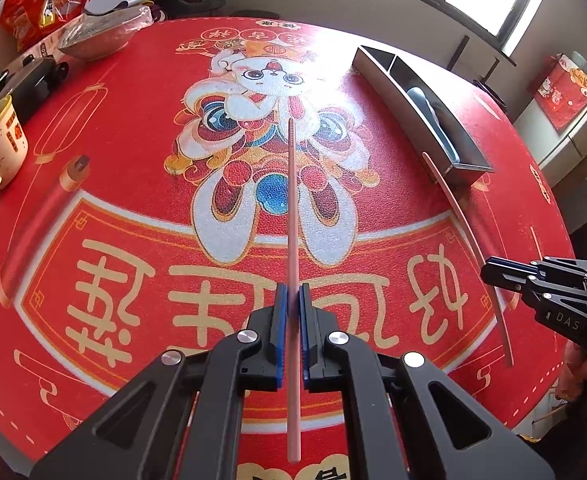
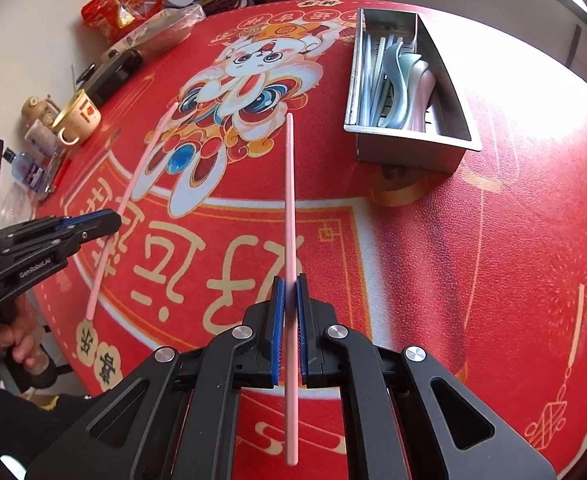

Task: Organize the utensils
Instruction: 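Close the right tool on the other pink chopstick while the left tool holds its own, then lower the pink chopstick into the steel tray and open the right tool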

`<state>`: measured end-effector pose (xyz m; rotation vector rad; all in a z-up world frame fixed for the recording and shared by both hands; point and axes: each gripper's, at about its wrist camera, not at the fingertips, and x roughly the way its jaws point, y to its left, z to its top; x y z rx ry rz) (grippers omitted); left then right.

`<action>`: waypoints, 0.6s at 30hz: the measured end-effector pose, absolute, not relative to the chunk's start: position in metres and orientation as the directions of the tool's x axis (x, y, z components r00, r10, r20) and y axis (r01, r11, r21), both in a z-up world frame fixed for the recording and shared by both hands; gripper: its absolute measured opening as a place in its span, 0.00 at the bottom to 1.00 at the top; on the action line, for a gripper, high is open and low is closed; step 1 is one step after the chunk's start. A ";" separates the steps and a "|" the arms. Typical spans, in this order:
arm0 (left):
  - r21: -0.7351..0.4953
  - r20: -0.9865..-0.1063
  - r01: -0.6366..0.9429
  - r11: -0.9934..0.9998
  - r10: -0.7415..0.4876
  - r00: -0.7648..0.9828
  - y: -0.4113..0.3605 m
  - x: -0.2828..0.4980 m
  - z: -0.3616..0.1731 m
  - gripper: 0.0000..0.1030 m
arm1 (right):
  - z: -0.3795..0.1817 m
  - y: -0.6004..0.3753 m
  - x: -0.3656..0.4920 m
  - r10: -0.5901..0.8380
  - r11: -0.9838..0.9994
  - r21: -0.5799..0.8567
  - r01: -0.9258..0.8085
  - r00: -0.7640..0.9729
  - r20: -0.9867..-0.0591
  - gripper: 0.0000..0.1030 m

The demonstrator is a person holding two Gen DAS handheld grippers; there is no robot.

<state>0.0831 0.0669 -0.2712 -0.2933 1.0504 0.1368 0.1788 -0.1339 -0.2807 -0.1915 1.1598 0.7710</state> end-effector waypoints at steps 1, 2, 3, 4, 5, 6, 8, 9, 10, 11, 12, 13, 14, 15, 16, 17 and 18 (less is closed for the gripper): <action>-0.172 -0.870 -0.250 0.953 -0.028 0.493 0.065 0.084 -0.271 0.06 | -0.280 -0.135 0.180 0.451 0.732 0.248 -0.634 0.180 -0.874 0.06; -0.173 -0.869 -0.250 0.953 -0.028 0.493 0.065 0.084 -0.271 0.06 | -0.279 -0.136 0.181 0.454 0.732 0.249 -0.635 0.181 -0.872 0.06; -0.172 -0.869 -0.250 0.953 -0.028 0.493 0.065 0.085 -0.271 0.06 | -0.278 -0.137 0.181 0.458 0.730 0.252 -0.635 0.182 -0.870 0.06; -0.172 -0.869 -0.250 0.953 -0.028 0.493 0.065 0.084 -0.271 0.06 | -0.278 -0.138 0.182 0.462 0.729 0.255 -0.635 0.183 -0.868 0.06; -0.172 -0.869 -0.250 0.953 -0.028 0.493 0.065 0.084 -0.271 0.06 | -0.277 -0.139 0.183 0.466 0.728 0.258 -0.635 0.184 -0.865 0.06; -0.172 -0.869 -0.250 0.953 -0.028 0.494 0.065 0.085 -0.271 0.06 | -0.276 -0.141 0.184 0.469 0.728 0.259 -0.635 0.185 -0.863 0.06; -0.172 -0.869 -0.250 0.953 -0.027 0.494 0.065 0.085 -0.271 0.06 | -0.274 -0.144 0.187 0.477 0.727 0.265 -0.634 0.187 -0.859 0.06; -0.172 -0.868 -0.251 0.953 -0.027 0.495 0.064 0.086 -0.271 0.06 | -0.273 -0.145 0.188 0.482 0.726 0.269 -0.633 0.188 -0.856 0.06; -0.172 -0.868 -0.251 0.952 -0.026 0.496 0.063 0.087 -0.271 0.06 | -0.272 -0.147 0.189 0.485 0.725 0.272 -0.632 0.190 -0.853 0.06; -0.173 -0.868 -0.253 0.952 -0.026 0.496 0.062 0.088 -0.270 0.06 | -0.271 -0.148 0.190 0.490 0.724 0.275 -0.632 0.192 -0.851 0.06; -0.173 -0.867 -0.255 0.951 -0.025 0.497 0.061 0.089 -0.270 0.06 | -0.269 -0.149 0.191 0.495 0.723 0.279 -0.632 0.193 -0.847 0.06; -0.173 -0.867 -0.256 0.951 -0.024 0.498 0.061 0.090 -0.270 0.06 | -0.267 -0.150 0.193 0.502 0.721 0.283 -0.632 0.195 -0.842 0.06; -0.174 -0.867 -0.258 0.950 -0.024 0.498 0.060 0.091 -0.270 0.06 | -0.265 -0.151 0.194 0.509 0.719 0.287 -0.633 0.198 -0.838 0.06; -0.174 -0.867 -0.260 0.950 -0.023 0.498 0.060 0.092 -0.269 0.06 | -0.263 -0.152 0.196 0.515 0.717 0.291 -0.633 0.200 -0.833 0.06; -0.174 -0.867 -0.262 0.949 -0.022 0.497 0.059 0.093 -0.270 0.06 | -0.260 -0.153 0.199 0.522 0.717 0.298 -0.631 0.202 -0.828 0.06; -0.175 -0.868 -0.264 0.949 -0.022 0.497 0.059 0.094 -0.270 0.06 | -0.257 -0.154 0.202 0.532 0.716 0.309 -0.626 0.202 -0.823 0.06; -0.175 -0.868 -0.266 0.948 -0.021 0.496 0.059 0.095 -0.270 0.06 | -0.254 -0.155 0.206 0.541 0.716 0.322 -0.619 0.201 -0.817 0.06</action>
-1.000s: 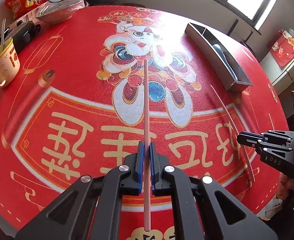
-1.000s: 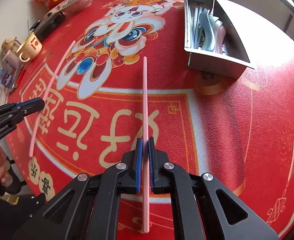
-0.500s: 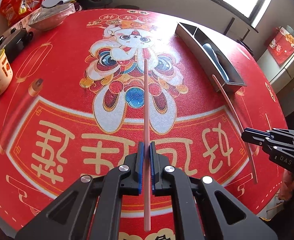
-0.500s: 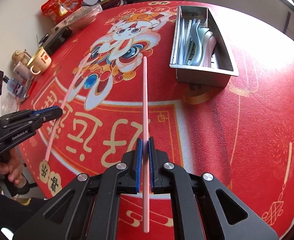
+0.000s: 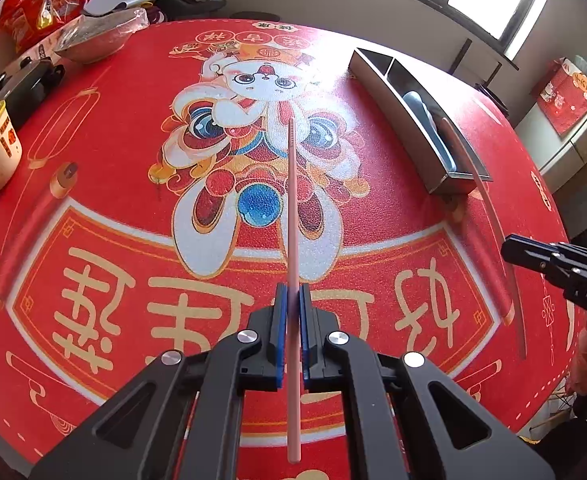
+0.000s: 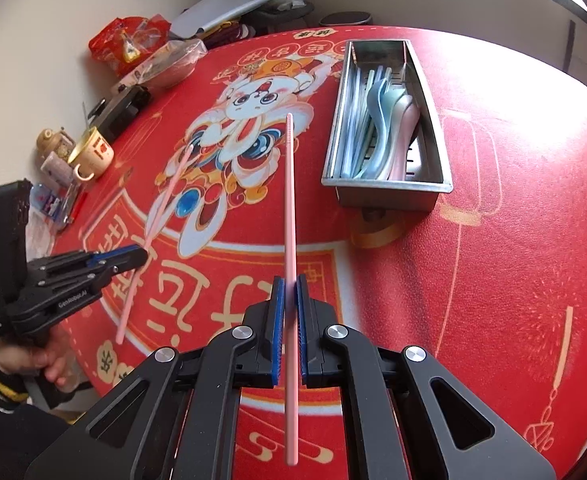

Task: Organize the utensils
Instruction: 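Lower the pink chopstick into the steel tray and open the right tool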

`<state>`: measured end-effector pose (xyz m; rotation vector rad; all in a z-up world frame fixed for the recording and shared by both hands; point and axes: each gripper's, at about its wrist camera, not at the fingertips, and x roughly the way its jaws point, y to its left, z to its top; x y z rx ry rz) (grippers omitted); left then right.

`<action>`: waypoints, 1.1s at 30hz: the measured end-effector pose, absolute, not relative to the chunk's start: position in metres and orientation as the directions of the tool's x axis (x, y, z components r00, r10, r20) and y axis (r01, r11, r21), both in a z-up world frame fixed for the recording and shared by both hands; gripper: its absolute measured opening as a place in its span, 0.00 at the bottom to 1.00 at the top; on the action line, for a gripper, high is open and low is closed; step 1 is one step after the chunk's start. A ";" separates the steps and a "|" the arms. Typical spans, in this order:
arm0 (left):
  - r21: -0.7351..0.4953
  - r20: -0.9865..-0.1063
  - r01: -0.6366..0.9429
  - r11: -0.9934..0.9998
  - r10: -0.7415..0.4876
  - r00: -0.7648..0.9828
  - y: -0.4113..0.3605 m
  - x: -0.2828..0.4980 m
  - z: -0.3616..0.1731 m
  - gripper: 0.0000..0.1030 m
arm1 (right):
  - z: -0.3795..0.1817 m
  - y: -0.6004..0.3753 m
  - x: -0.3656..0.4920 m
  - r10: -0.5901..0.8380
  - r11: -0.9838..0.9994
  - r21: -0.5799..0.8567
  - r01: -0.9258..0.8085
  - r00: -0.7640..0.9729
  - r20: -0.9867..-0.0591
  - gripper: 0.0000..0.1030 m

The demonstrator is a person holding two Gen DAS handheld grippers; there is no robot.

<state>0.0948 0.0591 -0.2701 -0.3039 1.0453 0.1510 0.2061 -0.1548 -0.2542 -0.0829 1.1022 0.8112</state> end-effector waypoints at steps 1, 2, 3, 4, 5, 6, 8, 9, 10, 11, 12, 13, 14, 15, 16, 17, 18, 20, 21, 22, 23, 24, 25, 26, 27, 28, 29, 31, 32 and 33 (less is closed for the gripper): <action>-0.175 -0.868 -0.268 0.947 -0.020 0.496 0.060 0.095 -0.270 0.06 | -0.251 -0.155 0.210 0.548 0.718 0.332 -0.612 0.203 -0.812 0.06; -0.176 -0.868 -0.271 0.946 -0.019 0.496 0.061 0.096 -0.271 0.06 | -0.248 -0.156 0.216 0.554 0.721 0.340 -0.604 0.206 -0.807 0.06; -0.176 -0.868 -0.274 0.945 -0.018 0.496 0.062 0.097 -0.272 0.06 | -0.245 -0.156 0.222 0.558 0.724 0.347 -0.595 0.211 -0.802 0.06; -0.177 -0.869 -0.277 0.944 -0.017 0.495 0.063 0.098 -0.272 0.06 | -0.242 -0.156 0.230 0.561 0.730 0.355 -0.584 0.216 -0.799 0.06; -0.178 -0.869 -0.281 0.943 -0.016 0.495 0.064 0.098 -0.272 0.06 | -0.239 -0.156 0.239 0.564 0.736 0.364 -0.571 0.221 -0.796 0.06; -0.178 -0.869 -0.284 0.942 -0.015 0.495 0.064 0.098 -0.273 0.06 | -0.237 -0.155 0.250 0.567 0.743 0.374 -0.555 0.224 -0.793 0.06; -0.179 -0.871 -0.291 0.940 -0.013 0.492 0.066 0.099 -0.274 0.06 | -0.234 -0.151 0.273 0.564 0.758 0.383 -0.528 0.236 -0.791 0.06; -0.179 -0.872 -0.293 0.939 -0.013 0.490 0.066 0.100 -0.275 0.06 | -0.233 -0.148 0.284 0.556 0.769 0.380 -0.515 0.246 -0.794 0.06; -0.178 -0.873 -0.296 0.938 -0.012 0.488 0.067 0.100 -0.276 0.06 | -0.233 -0.144 0.295 0.549 0.777 0.375 -0.505 0.251 -0.797 0.06; -0.179 -0.874 -0.299 0.937 -0.012 0.486 0.068 0.101 -0.277 0.06 | -0.233 -0.140 0.306 0.541 0.784 0.371 -0.497 0.256 -0.801 0.06; -0.179 -0.875 -0.304 0.936 -0.011 0.484 0.069 0.100 -0.278 0.06 | -0.234 -0.134 0.317 0.531 0.793 0.362 -0.489 0.264 -0.805 0.06; -0.178 -0.877 -0.309 0.934 -0.008 0.481 0.070 0.100 -0.279 0.06 | -0.236 -0.128 0.328 0.523 0.799 0.358 -0.483 0.265 -0.810 0.06; -0.178 -0.878 -0.316 0.932 -0.005 0.479 0.071 0.100 -0.279 0.06 | -0.238 -0.122 0.337 0.514 0.806 0.352 -0.476 0.267 -0.816 0.06; -0.178 -0.879 -0.322 0.930 -0.003 0.476 0.073 0.099 -0.280 0.06 | -0.241 -0.117 0.346 0.504 0.813 0.345 -0.470 0.268 -0.821 0.06; -0.177 -0.881 -0.329 0.928 -0.001 0.473 0.074 0.099 -0.281 0.06 | -0.244 -0.111 0.353 0.495 0.817 0.339 -0.466 0.267 -0.827 0.06; -0.176 -0.882 -0.334 0.926 0.002 0.471 0.076 0.098 -0.282 0.06 | -0.247 -0.105 0.360 0.483 0.824 0.330 -0.461 0.268 -0.833 0.06; -0.175 -0.884 -0.339 0.924 0.004 0.468 0.077 0.097 -0.283 0.06 | -0.250 -0.100 0.367 0.473 0.830 0.323 -0.454 0.269 -0.839 0.06; -0.174 -0.887 -0.351 0.920 0.008 0.461 0.080 0.096 -0.285 0.06 | -0.256 -0.094 0.380 0.463 0.838 0.323 -0.439 0.259 -0.848 0.06; -0.175 -0.888 -0.356 0.918 0.009 0.459 0.081 0.095 -0.286 0.06 | -0.259 -0.091 0.383 0.456 0.843 0.321 -0.432 0.255 -0.853 0.06; -0.174 -0.889 -0.363 0.916 0.012 0.457 0.083 0.094 -0.286 0.06 | -0.263 -0.089 0.386 0.449 0.846 0.317 -0.430 0.251 -0.858 0.06; -0.174 -0.890 -0.369 0.913 0.014 0.455 0.085 0.093 -0.286 0.06 | -0.266 -0.086 0.388 0.442 0.847 0.310 -0.432 0.248 -0.862 0.06; -0.174 -0.891 -0.375 0.910 0.016 0.454 0.086 0.093 -0.287 0.06 | -0.267 -0.084 0.389 0.442 0.844 0.304 -0.442 0.252 -0.861 0.06; -0.174 -0.891 -0.381 0.908 0.019 0.453 0.088 0.092 -0.287 0.06 | -0.267 -0.082 0.389 0.441 0.842 0.297 -0.450 0.257 -0.860 0.06; -0.173 -0.892 -0.386 0.906 0.021 0.452 0.089 0.091 -0.287 0.06 | -0.267 -0.080 0.389 0.441 0.840 0.295 -0.455 0.258 -0.860 0.06; -0.173 -0.893 -0.389 0.905 0.023 0.450 0.090 0.091 -0.288 0.06 | -0.267 -0.078 0.389 0.440 0.840 0.294 -0.455 0.257 -0.860 0.06; -0.173 -0.893 -0.392 0.904 0.024 0.449 0.091 0.091 -0.288 0.06 | -0.267 -0.076 0.390 0.438 0.841 0.293 -0.456 0.256 -0.862 0.06; -0.172 -0.894 -0.393 0.903 0.024 0.448 0.091 0.091 -0.288 0.06 | -0.268 -0.075 0.390 0.437 0.841 0.291 -0.456 0.254 -0.863 0.06; -0.172 -0.894 -0.391 0.904 0.024 0.448 0.091 0.092 -0.288 0.06 | -0.269 -0.074 0.390 0.437 0.840 0.294 -0.455 0.248 -0.865 0.06; -0.171 -0.894 -0.390 0.905 0.025 0.448 0.090 0.093 -0.288 0.06 | -0.270 -0.074 0.390 0.437 0.841 0.295 -0.454 0.246 -0.865 0.06; -0.170 -0.894 -0.390 0.905 0.024 0.447 0.090 0.093 -0.288 0.06 | -0.270 -0.075 0.390 0.438 0.841 0.297 -0.453 0.246 -0.865 0.06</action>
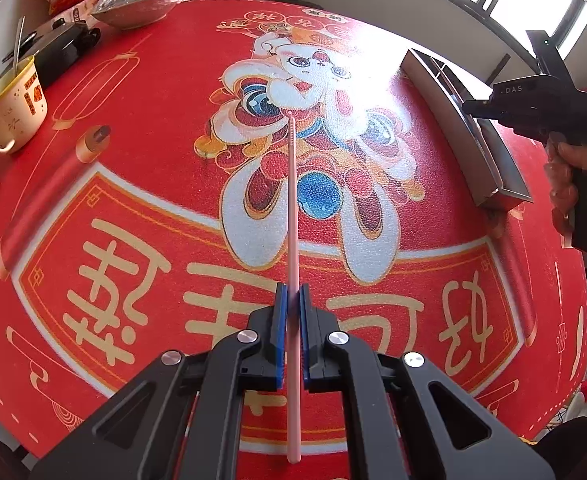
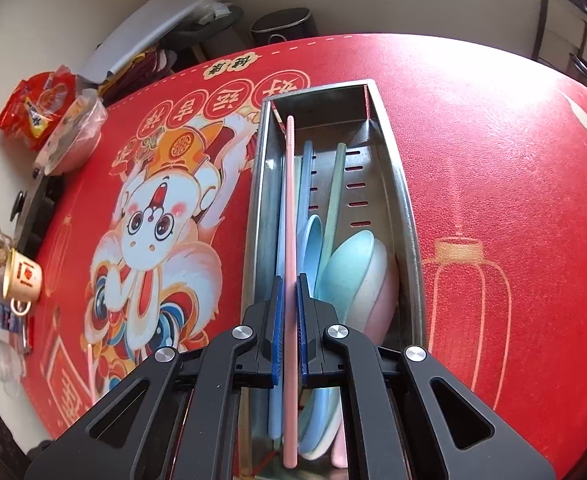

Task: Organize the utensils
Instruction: 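Lower the pink chopstick into the steel tray and open the right tool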

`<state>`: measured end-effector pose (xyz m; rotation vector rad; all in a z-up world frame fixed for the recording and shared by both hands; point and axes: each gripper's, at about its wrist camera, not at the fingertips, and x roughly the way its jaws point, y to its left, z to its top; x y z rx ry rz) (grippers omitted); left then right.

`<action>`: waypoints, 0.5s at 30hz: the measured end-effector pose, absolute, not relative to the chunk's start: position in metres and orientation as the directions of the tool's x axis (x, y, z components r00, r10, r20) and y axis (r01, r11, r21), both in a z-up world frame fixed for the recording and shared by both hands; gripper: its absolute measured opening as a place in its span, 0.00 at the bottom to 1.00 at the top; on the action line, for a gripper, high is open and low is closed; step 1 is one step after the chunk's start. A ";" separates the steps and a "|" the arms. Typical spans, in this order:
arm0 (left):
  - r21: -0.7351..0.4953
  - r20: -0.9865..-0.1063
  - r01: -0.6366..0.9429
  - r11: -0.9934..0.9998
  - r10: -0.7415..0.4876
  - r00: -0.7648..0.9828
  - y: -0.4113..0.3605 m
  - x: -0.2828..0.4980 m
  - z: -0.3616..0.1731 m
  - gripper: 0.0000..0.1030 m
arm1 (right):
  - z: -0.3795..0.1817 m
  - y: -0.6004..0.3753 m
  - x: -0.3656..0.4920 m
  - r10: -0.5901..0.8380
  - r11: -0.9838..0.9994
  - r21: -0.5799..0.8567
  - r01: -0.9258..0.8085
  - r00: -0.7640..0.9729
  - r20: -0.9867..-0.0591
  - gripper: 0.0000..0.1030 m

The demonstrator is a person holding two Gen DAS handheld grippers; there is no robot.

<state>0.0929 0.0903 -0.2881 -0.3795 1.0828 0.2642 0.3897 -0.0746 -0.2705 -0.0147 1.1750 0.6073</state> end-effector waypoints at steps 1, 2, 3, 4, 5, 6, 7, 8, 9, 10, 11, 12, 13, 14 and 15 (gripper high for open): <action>-0.170 -0.894 -0.390 0.905 0.024 0.447 0.090 0.093 -0.288 0.06 | -0.271 -0.075 0.390 0.437 0.841 0.297 -0.452 0.246 -0.865 0.06; -0.169 -0.895 -0.389 0.905 0.024 0.446 0.090 0.093 -0.288 0.05 | -0.271 -0.074 0.389 0.433 0.843 0.292 -0.452 0.246 -0.867 0.06; -0.170 -0.895 -0.388 0.906 0.023 0.446 0.090 0.094 -0.288 0.06 | -0.270 -0.074 0.389 0.427 0.845 0.286 -0.451 0.248 -0.870 0.07; -0.169 -0.895 -0.388 0.906 0.024 0.445 0.089 0.094 -0.288 0.06 | -0.270 -0.076 0.388 0.425 0.847 0.285 -0.449 0.249 -0.870 0.08; -0.168 -0.895 -0.386 0.907 0.024 0.445 0.089 0.095 -0.288 0.06 | -0.269 -0.077 0.388 0.427 0.848 0.288 -0.446 0.251 -0.869 0.08; -0.167 -0.895 -0.384 0.908 0.024 0.445 0.088 0.095 -0.288 0.06 | -0.268 -0.079 0.388 0.428 0.849 0.291 -0.441 0.252 -0.868 0.08; -0.166 -0.895 -0.383 0.909 0.025 0.446 0.087 0.095 -0.288 0.06 | -0.268 -0.080 0.387 0.428 0.852 0.292 -0.435 0.256 -0.867 0.08; -0.165 -0.895 -0.382 0.910 0.025 0.446 0.086 0.095 -0.288 0.06 | -0.266 -0.082 0.386 0.432 0.852 0.297 -0.430 0.259 -0.864 0.08; -0.164 -0.895 -0.380 0.910 0.025 0.446 0.086 0.095 -0.287 0.06 | -0.265 -0.084 0.385 0.434 0.853 0.299 -0.427 0.264 -0.861 0.08; -0.164 -0.894 -0.379 0.911 0.025 0.447 0.086 0.095 -0.287 0.06 | -0.264 -0.086 0.383 0.432 0.855 0.297 -0.425 0.269 -0.861 0.08; -0.164 -0.894 -0.377 0.912 0.025 0.447 0.085 0.095 -0.287 0.06 | -0.262 -0.089 0.381 0.431 0.857 0.296 -0.422 0.274 -0.860 0.08; -0.163 -0.894 -0.376 0.912 0.025 0.448 0.084 0.096 -0.286 0.06 | -0.260 -0.093 0.379 0.438 0.857 0.302 -0.418 0.279 -0.855 0.08; -0.163 -0.893 -0.373 0.913 0.025 0.449 0.083 0.096 -0.286 0.06 | -0.258 -0.096 0.377 0.444 0.856 0.309 -0.415 0.283 -0.850 0.08; -0.163 -0.892 -0.370 0.915 0.024 0.451 0.082 0.096 -0.285 0.06 | -0.255 -0.099 0.374 0.446 0.857 0.311 -0.411 0.289 -0.847 0.08; -0.162 -0.892 -0.366 0.916 0.023 0.452 0.081 0.097 -0.285 0.06 | -0.253 -0.103 0.371 0.447 0.859 0.312 -0.407 0.298 -0.843 0.08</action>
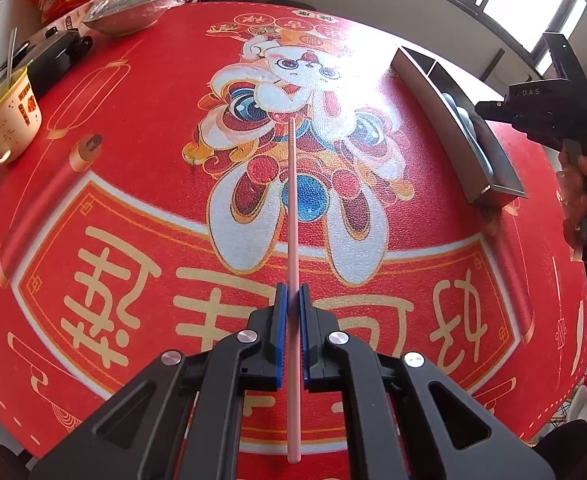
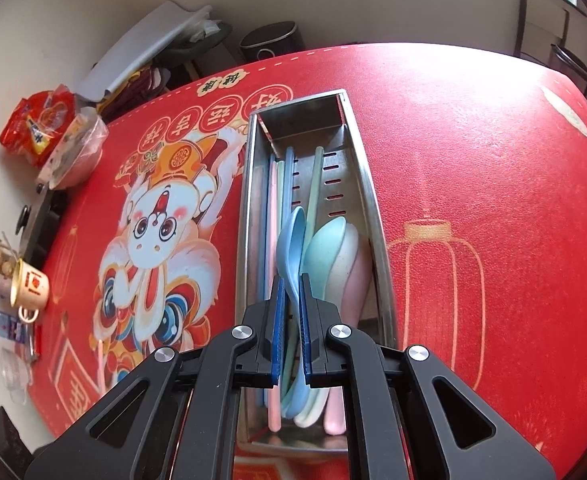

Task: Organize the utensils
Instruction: 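Lower the pink chopstick into the steel tray and open the right tool, then lower the pink chopstick into the steel tray and open the left tool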

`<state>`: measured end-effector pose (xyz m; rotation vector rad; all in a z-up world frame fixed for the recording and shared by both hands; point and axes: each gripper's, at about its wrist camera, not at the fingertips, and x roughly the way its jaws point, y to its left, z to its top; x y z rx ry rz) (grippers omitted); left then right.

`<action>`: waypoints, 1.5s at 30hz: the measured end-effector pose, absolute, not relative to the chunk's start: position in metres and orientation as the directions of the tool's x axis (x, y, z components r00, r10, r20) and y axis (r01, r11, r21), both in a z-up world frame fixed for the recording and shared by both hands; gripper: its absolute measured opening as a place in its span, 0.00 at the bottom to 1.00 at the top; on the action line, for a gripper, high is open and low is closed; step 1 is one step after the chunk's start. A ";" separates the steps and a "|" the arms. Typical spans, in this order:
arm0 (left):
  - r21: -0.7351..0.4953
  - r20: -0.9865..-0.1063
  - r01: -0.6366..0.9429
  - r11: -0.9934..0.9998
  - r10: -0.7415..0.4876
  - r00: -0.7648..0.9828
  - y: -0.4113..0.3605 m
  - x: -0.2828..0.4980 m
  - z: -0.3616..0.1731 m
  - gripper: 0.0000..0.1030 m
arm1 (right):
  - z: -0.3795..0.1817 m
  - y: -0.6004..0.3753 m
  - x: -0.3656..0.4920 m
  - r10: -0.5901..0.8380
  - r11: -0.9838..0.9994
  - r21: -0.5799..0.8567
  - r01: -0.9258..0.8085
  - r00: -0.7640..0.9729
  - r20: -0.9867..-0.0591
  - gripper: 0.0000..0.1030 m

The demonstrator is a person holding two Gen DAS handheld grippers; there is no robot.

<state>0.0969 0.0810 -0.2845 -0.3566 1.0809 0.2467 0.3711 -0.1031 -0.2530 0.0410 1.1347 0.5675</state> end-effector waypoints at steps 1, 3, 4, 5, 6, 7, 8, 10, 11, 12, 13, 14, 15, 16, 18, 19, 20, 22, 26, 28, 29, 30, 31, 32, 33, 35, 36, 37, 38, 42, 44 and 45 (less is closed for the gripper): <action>-0.162 -0.891 -0.363 0.918 0.022 0.453 0.080 0.097 -0.284 0.06 | -0.250 -0.108 0.367 0.449 0.860 0.313 -0.403 0.308 -0.839 0.08; -0.161 -0.891 -0.354 0.921 0.019 0.454 0.077 0.099 -0.283 0.06 | -0.246 -0.117 0.359 0.451 0.863 0.311 -0.398 0.330 -0.829 0.14; -0.160 -0.890 -0.350 0.923 0.018 0.455 0.075 0.100 -0.282 0.06 | -0.244 -0.122 0.353 0.451 0.865 0.309 -0.395 0.344 -0.824 0.24; -0.159 -0.890 -0.346 0.925 0.017 0.455 0.074 0.101 -0.282 0.06 | -0.242 -0.127 0.348 0.448 0.869 0.304 -0.391 0.359 -0.819 0.30; -0.159 -0.890 -0.342 0.926 0.015 0.456 0.072 0.102 -0.281 0.06 | -0.240 -0.134 0.343 0.446 0.872 0.300 -0.387 0.377 -0.812 0.42; -0.159 -0.889 -0.338 0.928 0.014 0.457 0.071 0.103 -0.281 0.06 | -0.238 -0.141 0.338 0.447 0.874 0.299 -0.383 0.392 -0.804 0.49; -0.158 -0.889 -0.334 0.929 0.013 0.458 0.069 0.104 -0.280 0.06 | -0.237 -0.148 0.334 0.448 0.875 0.300 -0.380 0.402 -0.798 0.50; -0.158 -0.888 -0.325 0.932 0.011 0.460 0.067 0.107 -0.279 0.05 | -0.237 -0.162 0.328 0.447 0.878 0.306 -0.367 0.406 -0.797 0.55; -0.157 -0.887 -0.321 0.934 0.009 0.461 0.065 0.108 -0.278 0.06 | -0.237 -0.170 0.325 0.449 0.880 0.312 -0.359 0.410 -0.794 0.57; -0.156 -0.887 -0.316 0.936 0.008 0.462 0.064 0.109 -0.278 0.06 | -0.238 -0.178 0.322 0.451 0.880 0.317 -0.354 0.414 -0.790 0.60; -0.155 -0.887 -0.312 0.937 0.008 0.462 0.062 0.110 -0.277 0.06 | -0.238 -0.185 0.318 0.453 0.880 0.318 -0.354 0.417 -0.788 0.63; -0.154 -0.886 -0.308 0.939 0.007 0.463 0.060 0.112 -0.276 0.06 | -0.238 -0.191 0.315 0.452 0.880 0.316 -0.355 0.420 -0.787 0.64; -0.153 -0.886 -0.304 0.940 0.006 0.464 0.058 0.113 -0.276 0.06 | -0.239 -0.197 0.311 0.452 0.880 0.314 -0.357 0.421 -0.787 0.70; -0.152 -0.885 -0.300 0.942 0.005 0.465 0.057 0.115 -0.275 0.06 | -0.239 -0.202 0.307 0.453 0.879 0.315 -0.359 0.419 -0.787 0.76; -0.151 -0.884 -0.292 0.944 0.003 0.468 0.053 0.118 -0.273 0.06 | -0.240 -0.213 0.300 0.449 0.881 0.310 -0.358 0.424 -0.787 0.84; -0.152 -0.883 -0.289 0.945 0.001 0.469 0.052 0.120 -0.272 0.06 | -0.240 -0.217 0.296 0.446 0.883 0.306 -0.357 0.429 -0.785 0.84; -0.153 -0.882 -0.285 0.946 -0.001 0.471 0.050 0.122 -0.271 0.05 | -0.240 -0.222 0.293 0.446 0.883 0.306 -0.357 0.432 -0.784 0.84; -0.151 -0.881 -0.272 0.951 -0.004 0.474 0.045 0.127 -0.268 0.06 | -0.241 -0.228 0.288 0.445 0.885 0.309 -0.350 0.433 -0.784 0.84; -0.158 -0.876 -0.244 0.957 -0.022 0.482 0.034 0.141 -0.261 0.06 | -0.243 -0.237 0.283 0.433 0.892 0.302 -0.337 0.441 -0.786 0.85; -0.169 -0.875 -0.232 0.958 -0.037 0.483 0.027 0.149 -0.259 0.06 | -0.242 -0.240 0.281 0.424 0.896 0.291 -0.336 0.448 -0.787 0.85; -0.177 -0.875 -0.227 0.958 -0.047 0.482 0.024 0.154 -0.258 0.06 | -0.241 -0.242 0.280 0.420 0.897 0.286 -0.336 0.453 -0.786 0.85; -0.184 -0.875 -0.223 0.957 -0.056 0.480 0.021 0.158 -0.257 0.06 | -0.241 -0.244 0.280 0.412 0.901 0.277 -0.335 0.457 -0.788 0.85; -0.193 -0.875 -0.221 0.956 -0.066 0.479 0.018 0.163 -0.257 0.06 | -0.241 -0.247 0.279 0.403 0.905 0.270 -0.330 0.458 -0.792 0.85; -0.202 -0.875 -0.219 0.955 -0.075 0.479 0.014 0.167 -0.256 0.06 | -0.241 -0.250 0.279 0.398 0.907 0.267 -0.324 0.457 -0.796 0.85; -0.210 -0.874 -0.216 0.954 -0.084 0.479 0.011 0.172 -0.255 0.06 | -0.241 -0.253 0.279 0.393 0.910 0.266 -0.318 0.459 -0.797 0.85; -0.223 -0.872 -0.206 0.953 -0.100 0.480 0.003 0.182 -0.254 0.06 | -0.241 -0.261 0.280 0.382 0.916 0.261 -0.303 0.465 -0.799 0.85; -0.227 -0.871 -0.201 0.953 -0.107 0.480 -0.001 0.187 -0.253 0.06 | -0.241 -0.265 0.281 0.379 0.918 0.262 -0.296 0.466 -0.800 0.85; -0.232 -0.869 -0.194 0.953 -0.113 0.482 -0.005 0.193 -0.251 0.06 | -0.242 -0.268 0.282 0.376 0.920 0.263 -0.290 0.467 -0.800 0.85; -0.237 -0.868 -0.189 0.953 -0.120 0.482 -0.009 0.199 -0.250 0.06 | -0.242 -0.272 0.283 0.372 0.922 0.264 -0.282 0.470 -0.800 0.85; -0.272 -0.863 -0.188 0.944 -0.153 0.481 -0.020 0.226 -0.246 0.06 | -0.244 -0.289 0.288 0.364 0.929 0.275 -0.248 0.476 -0.800 0.85; -0.293 -0.862 -0.203 0.934 -0.166 0.479 -0.022 0.242 -0.245 0.06 | -0.246 -0.297 0.290 0.361 0.931 0.282 -0.232 0.479 -0.800 0.85; -0.301 -0.861 -0.212 0.930 -0.170 0.479 -0.022 0.250 -0.245 0.06 | -0.247 -0.301 0.291 0.359 0.932 0.284 -0.224 0.480 -0.800 0.85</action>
